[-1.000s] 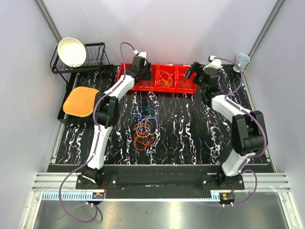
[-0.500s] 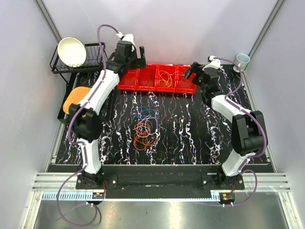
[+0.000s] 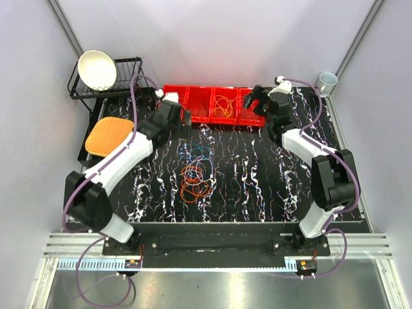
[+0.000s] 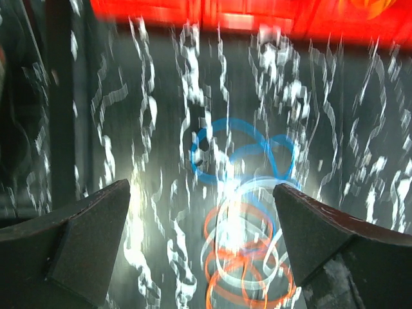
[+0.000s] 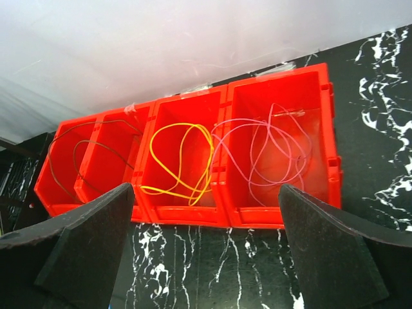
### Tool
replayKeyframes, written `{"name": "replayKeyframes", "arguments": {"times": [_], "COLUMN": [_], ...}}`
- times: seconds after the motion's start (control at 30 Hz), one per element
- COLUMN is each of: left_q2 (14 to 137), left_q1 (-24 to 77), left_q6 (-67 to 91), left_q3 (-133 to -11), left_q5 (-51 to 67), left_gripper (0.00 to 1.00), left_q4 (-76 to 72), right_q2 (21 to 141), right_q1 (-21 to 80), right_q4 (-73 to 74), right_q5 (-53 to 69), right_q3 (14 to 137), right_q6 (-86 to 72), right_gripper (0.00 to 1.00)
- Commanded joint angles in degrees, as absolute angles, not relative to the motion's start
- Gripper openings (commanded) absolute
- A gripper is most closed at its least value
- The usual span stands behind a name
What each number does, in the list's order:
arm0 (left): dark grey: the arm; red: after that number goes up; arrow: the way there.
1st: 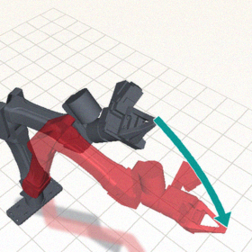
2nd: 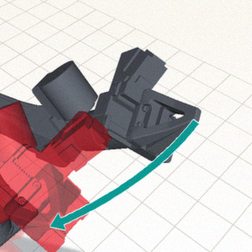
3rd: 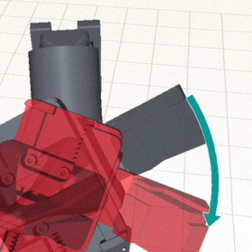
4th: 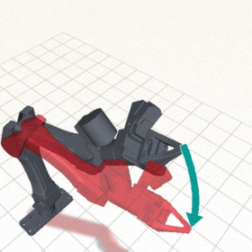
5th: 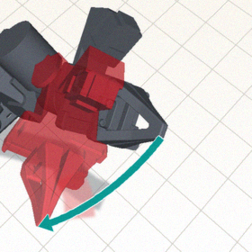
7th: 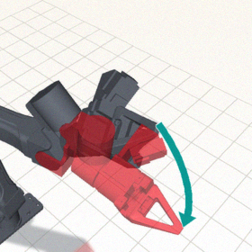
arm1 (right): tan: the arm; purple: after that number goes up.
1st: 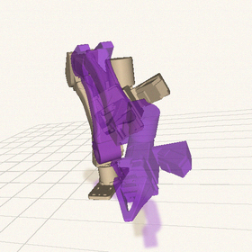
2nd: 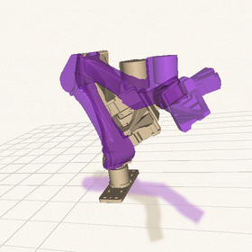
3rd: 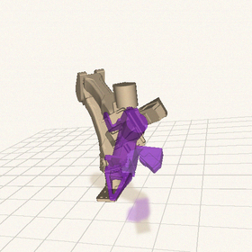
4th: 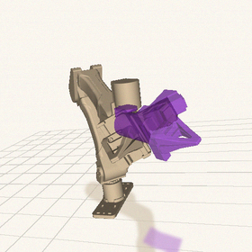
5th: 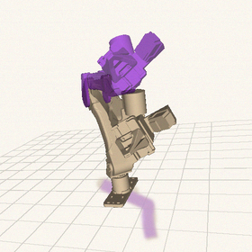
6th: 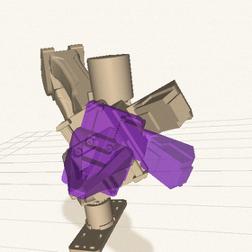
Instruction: Untangle the cables
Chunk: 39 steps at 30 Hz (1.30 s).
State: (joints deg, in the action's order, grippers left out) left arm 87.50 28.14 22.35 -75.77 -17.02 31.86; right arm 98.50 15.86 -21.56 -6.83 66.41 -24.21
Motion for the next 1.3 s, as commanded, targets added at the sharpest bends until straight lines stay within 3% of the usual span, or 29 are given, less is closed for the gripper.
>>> {"name": "replayKeyframes", "arguments": {"times": [0.0, 0.33, 0.53, 1.27], "left_q2": [79.9, 71.46, 71.01, 86.92], "left_q1": [31.28, 38.05, 38.14, 38.23], "left_q6": [26.19, 30.24, 27.69, 23.38], "left_q3": [-69.18, -53.2, -47.82, -49.83], "left_q5": [-21.62, -21.97, -19.25, -17.23], "left_gripper": [0.93, 0.81, 0.78, 0.62], "left_q4": [30.5, 28.48, 22.69, 13.28], "right_q2": [97.47, 95.63, 94.22, 97.91], "right_q1": [17.66, 17.93, 17.93, 17.84], "right_q4": [-25.13, -27.6, -27.51, -23.99], "right_q5": [-10.45, -7.03, -6.33, -3.25], "right_q3": [66.45, 58.2, 56.07, 61.17], "right_q6": [-23.64, -29.34, -30.06, -30.59], "right_gripper": [1.0, 0.96, 0.96, 0.97]}}
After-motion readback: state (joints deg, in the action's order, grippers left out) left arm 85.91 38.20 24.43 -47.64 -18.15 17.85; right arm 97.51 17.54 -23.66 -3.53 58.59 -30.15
